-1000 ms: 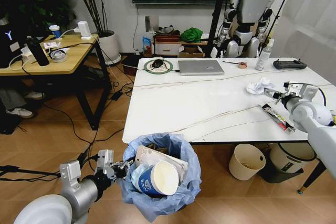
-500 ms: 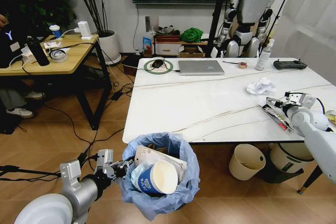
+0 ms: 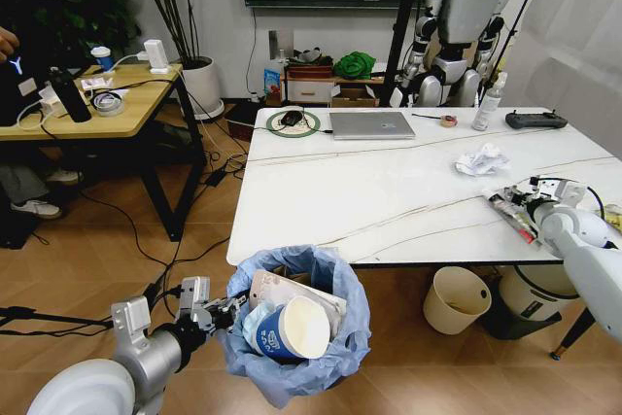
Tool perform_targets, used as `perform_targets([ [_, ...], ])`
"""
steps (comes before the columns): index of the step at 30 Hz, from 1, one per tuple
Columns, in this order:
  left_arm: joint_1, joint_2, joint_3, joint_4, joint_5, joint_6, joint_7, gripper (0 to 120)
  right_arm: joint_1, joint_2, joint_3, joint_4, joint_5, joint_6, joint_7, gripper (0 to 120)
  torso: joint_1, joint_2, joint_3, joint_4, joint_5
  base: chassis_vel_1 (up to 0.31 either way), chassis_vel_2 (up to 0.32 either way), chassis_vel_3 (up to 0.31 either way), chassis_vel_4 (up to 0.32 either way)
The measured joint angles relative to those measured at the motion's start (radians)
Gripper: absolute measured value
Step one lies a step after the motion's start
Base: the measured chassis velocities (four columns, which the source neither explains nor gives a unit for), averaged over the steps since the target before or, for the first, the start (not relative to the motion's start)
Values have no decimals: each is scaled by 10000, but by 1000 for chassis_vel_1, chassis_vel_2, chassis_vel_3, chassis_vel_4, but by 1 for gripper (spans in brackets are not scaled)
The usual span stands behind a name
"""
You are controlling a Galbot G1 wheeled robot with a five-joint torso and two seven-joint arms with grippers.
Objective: Pick up the trash bin and place the trash from the table into it.
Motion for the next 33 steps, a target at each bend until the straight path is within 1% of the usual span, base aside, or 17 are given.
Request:
perform_targets([
  [4, -40, 25, 2, 16, -7, -5, 0, 0, 2, 57, -15, 22, -50, 0, 0, 19, 0, 0, 0, 1, 1, 0, 0, 0, 0],
  [5, -42, 26, 2, 21, -9, -6, 0, 0, -1, 75, -22, 27, -72, 0, 0, 15, 0, 0, 0, 1, 0, 0, 0, 0, 0],
  [6, -42, 26, 2, 21, -9, -6, 0, 0, -1, 75, -22, 27, -72, 0, 0, 15, 0, 0, 0, 1, 0, 0, 0, 0, 0],
  [7, -42, 27, 2, 27, -11, -6, 0, 0, -6, 95, -24, 28, -104, 1, -5, 12, 0, 0, 0, 1, 0, 0, 0, 0, 0],
  [8, -41, 28, 2, 37, -11, -6, 0, 0, -15, 128, -23, 29, -151, 4, -13, 7, 0, 0, 0, 1, -1, 0, 0, 0, 0],
  [9, -36, 28, 3, 42, -11, -7, 0, 0, -22, 150, -23, 29, -175, 8, -15, 4, 0, 0, 0, 1, -1, 0, 0, 0, 0],
  [13, -29, 17, 27, 46, -11, -9, 0, 0, -35, 191, -9, 64, -252, 89, -57, 3, 0, 1, 1, 1, 0, 0, 0, 0, 0],
  [16, -1, 10, 94, 46, -6, -10, 0, 0, -72, 93, 64, 429, -267, 278, -242, 2, 3, -2, 7, 3, 22, 0, 0, 0, 0],
  [19, 46, 0, 157, 31, 13, -10, 0, 0, -250, -318, 342, 1469, -159, 699, -615, 2, 3, -2, 5, 7, 9, 0, 0, 0, 0],
  [20, 46, 0, 157, 31, 13, -10, 0, 0, -250, -318, 342, 1469, -159, 699, -615, 2, 3, -2, 5, 7, 9, 0, 0, 0, 0],
  [21, 54, 2, 174, 25, 17, -10, 2, 0, -408, -558, 450, 2093, 17, 874, -798, 2, 3, -1, 4, 3, 0, 0, 0, 0, 0],
  [23, 41, 33, 189, 8, 21, -11, 14, 0, -756, -1028, 731, 3513, 472, 1141, -1161, 2, 3, -2, 3, 2, 8, 0, 0, 0, 0],
  [25, 21, 59, 189, -39, 20, -15, 21, 0, -1041, -1387, 889, 4861, 857, 1387, -1430, 2, 2, -1, 2, 1, -1, 0, 0, 0, 0],
  [27, -12, 95, 186, -94, 2, -17, 27, 0, -1464, -1804, 1075, 6440, 1406, 1563, -1765, 2, 1, -2, 2, 3, 4, 0, 0, 0, 0],
  [28, -12, 95, 186, -94, 2, -17, 27, 0, -1464, -1804, 1075, 6440, 1406, 1563, -1765, 2, 1, -2, 2, 3, 4, 0, 0, 0, 0],
  [30, 0, 117, 145, -149, -8, -20, 28, 0, -1871, -2289, 1104, 7961, 1836, 1732, -2305, 2, 1, -1, 1, 3, -3, 0, 0, 0, 0],
  [33, 52, 78, 98, -253, -6, -22, 29, 0, -2182, -2758, 845, 9690, 2233, 1898, -2858, 2, 0, -1, 1, 5, 2, 0, 0, 0, 0],
])
